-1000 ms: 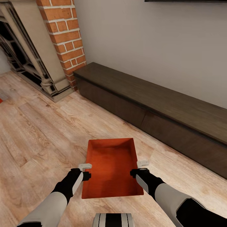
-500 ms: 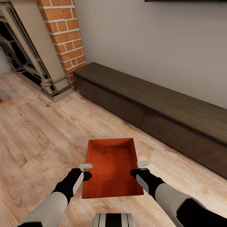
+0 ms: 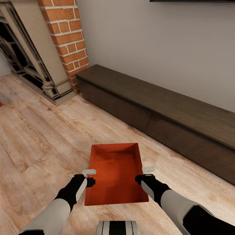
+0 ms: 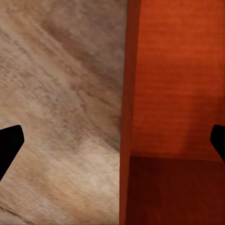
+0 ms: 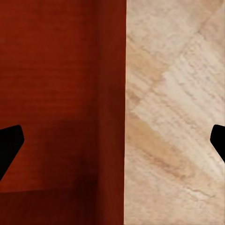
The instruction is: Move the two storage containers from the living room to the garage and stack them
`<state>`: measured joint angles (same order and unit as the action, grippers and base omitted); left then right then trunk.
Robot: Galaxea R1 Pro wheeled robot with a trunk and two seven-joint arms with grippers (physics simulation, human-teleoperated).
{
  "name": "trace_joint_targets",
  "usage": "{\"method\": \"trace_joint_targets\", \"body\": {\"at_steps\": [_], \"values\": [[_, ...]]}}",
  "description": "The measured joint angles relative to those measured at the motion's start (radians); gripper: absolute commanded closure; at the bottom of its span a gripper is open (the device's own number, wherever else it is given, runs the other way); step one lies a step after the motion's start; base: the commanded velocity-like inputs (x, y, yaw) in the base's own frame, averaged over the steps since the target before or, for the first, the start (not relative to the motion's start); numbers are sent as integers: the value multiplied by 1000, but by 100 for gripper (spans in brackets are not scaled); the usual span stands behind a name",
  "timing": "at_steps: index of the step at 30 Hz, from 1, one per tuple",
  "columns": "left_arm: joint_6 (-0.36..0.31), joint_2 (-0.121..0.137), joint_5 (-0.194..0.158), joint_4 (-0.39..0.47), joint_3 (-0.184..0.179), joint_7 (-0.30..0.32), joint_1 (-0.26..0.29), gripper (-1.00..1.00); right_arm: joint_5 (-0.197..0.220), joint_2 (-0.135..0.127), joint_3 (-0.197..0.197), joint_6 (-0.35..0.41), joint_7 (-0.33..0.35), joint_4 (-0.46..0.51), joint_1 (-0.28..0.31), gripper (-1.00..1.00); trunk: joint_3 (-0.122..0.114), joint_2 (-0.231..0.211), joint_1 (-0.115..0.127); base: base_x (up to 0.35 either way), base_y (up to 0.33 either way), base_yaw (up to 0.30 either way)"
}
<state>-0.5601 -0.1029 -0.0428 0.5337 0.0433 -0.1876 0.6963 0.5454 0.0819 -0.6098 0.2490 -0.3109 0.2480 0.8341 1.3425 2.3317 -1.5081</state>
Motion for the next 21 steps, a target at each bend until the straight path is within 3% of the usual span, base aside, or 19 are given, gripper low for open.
{"method": "trace_joint_targets", "body": {"at_steps": [9, 21], "values": [[0, 0, 1, 0, 0, -2, 0, -100, 0, 0, 0, 0, 0, 0, 0, -100, 22, 49, -27, 0, 0, 0], [0, 0, 1, 0, 0, -2, 0, -100, 0, 0, 0, 0, 0, 0, 0, -100, 22, 49, -27, 0, 0, 0]]}}
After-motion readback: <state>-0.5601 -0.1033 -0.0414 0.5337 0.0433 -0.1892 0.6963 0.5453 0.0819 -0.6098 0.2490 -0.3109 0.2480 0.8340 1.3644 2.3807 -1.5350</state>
